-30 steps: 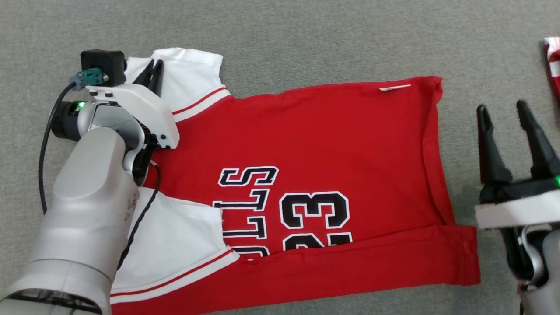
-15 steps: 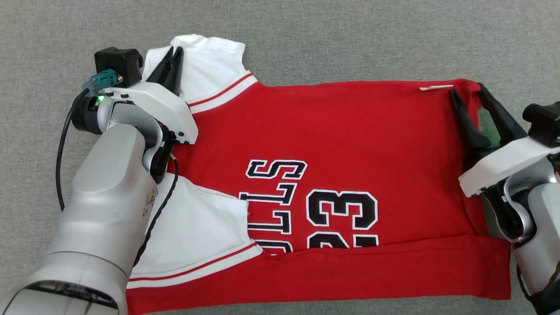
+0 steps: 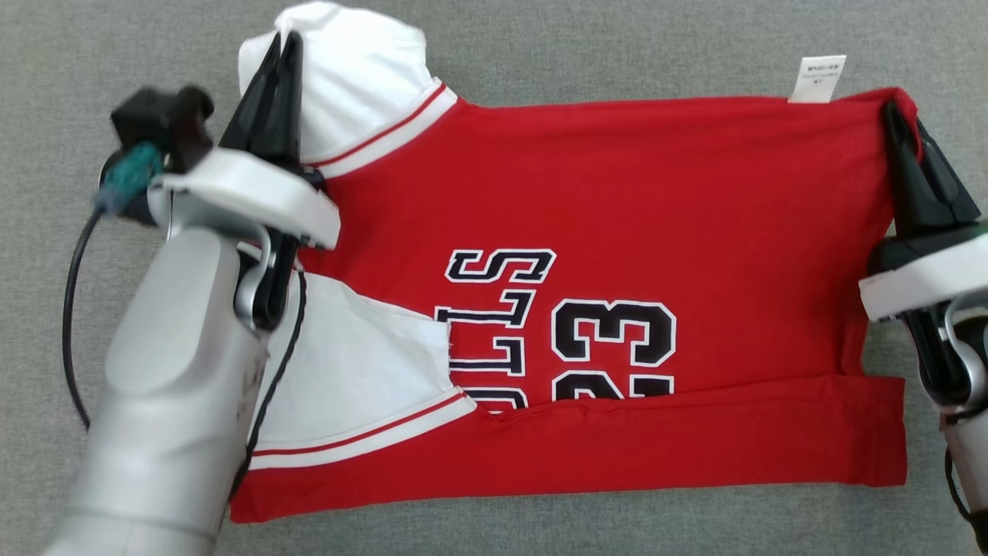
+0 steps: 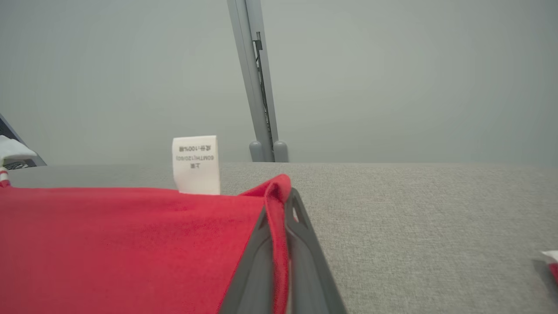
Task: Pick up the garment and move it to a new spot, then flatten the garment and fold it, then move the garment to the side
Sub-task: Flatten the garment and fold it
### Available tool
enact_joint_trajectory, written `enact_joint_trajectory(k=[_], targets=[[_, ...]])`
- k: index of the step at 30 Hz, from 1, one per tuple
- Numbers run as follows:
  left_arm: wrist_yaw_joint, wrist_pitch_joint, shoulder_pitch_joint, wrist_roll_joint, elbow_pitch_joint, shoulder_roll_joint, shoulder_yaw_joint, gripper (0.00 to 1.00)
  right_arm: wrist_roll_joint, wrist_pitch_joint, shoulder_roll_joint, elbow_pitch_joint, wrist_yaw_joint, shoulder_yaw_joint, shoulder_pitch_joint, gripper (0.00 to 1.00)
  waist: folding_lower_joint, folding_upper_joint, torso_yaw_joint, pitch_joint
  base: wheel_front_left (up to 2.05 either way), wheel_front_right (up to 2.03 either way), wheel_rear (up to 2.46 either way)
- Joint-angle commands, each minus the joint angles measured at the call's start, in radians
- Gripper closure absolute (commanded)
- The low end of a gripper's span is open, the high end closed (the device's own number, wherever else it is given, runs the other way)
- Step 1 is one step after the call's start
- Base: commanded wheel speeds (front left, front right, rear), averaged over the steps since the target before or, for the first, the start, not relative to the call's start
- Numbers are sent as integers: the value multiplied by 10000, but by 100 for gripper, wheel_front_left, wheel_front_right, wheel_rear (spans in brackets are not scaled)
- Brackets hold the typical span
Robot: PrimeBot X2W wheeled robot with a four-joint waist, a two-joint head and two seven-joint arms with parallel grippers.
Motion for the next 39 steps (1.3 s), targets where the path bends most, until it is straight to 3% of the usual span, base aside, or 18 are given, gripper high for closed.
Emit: enact_joint_trajectory(k=[1, 9, 16, 23, 24, 25, 26, 27, 39], targets=[[108, -38, 446, 98, -504, 96, 165, 100, -18, -102, -55, -95, -7, -91, 227, 100, 0, 0, 36, -91, 0, 0, 0], [529, -38, 4035, 442, -3966, 149, 531, 100, 233, -254, 212, -757, -6, -379, 1803, 100, 0, 0, 129, -641, 0, 0, 0], [898, 622, 6890, 115, -5527, 278, 349, 100, 343, -313, 583, -1096, -6, -623, 3531, 100, 0, 0, 228, -1154, 0, 0, 0], [1144, 1606, 8378, -58, -6443, 408, 36, 100, 253, -113, 1023, -1160, -6, -910, 4707, 100, 0, 0, 254, -1546, 0, 0, 0], [1183, 1718, 8440, -151, -6426, 378, 44, 87, 229, -76, 1105, -1151, -6, -928, 4786, 83, 0, 0, 240, -1571, 0, 0, 0], [1204, 1738, 8448, -192, -6390, 349, 62, 0, 159, -106, 1150, -1148, -6, -934, 4866, 52, 0, 0, 231, -1603, 0, 0, 0], [1183, 1826, 8474, -239, -6292, 353, 43, 0, 87, -69, 1207, -1151, -6, -916, 4931, 16, 0, 0, 202, -1637, 0, 0, 0], [1161, 1767, 8478, -330, -6262, 299, 71, 0, 16, -78, 1261, -1205, -6, -891, 5003, 0, 0, 0, 173, -1677, 0, 0, 0], [1690, 112, 8390, 225, -6742, 384, 970, 0, -1971, -486, 1761, -3136, -6, -1305, 5639, 0, 0, 0, -296, -2660, 0, 0, 0]])
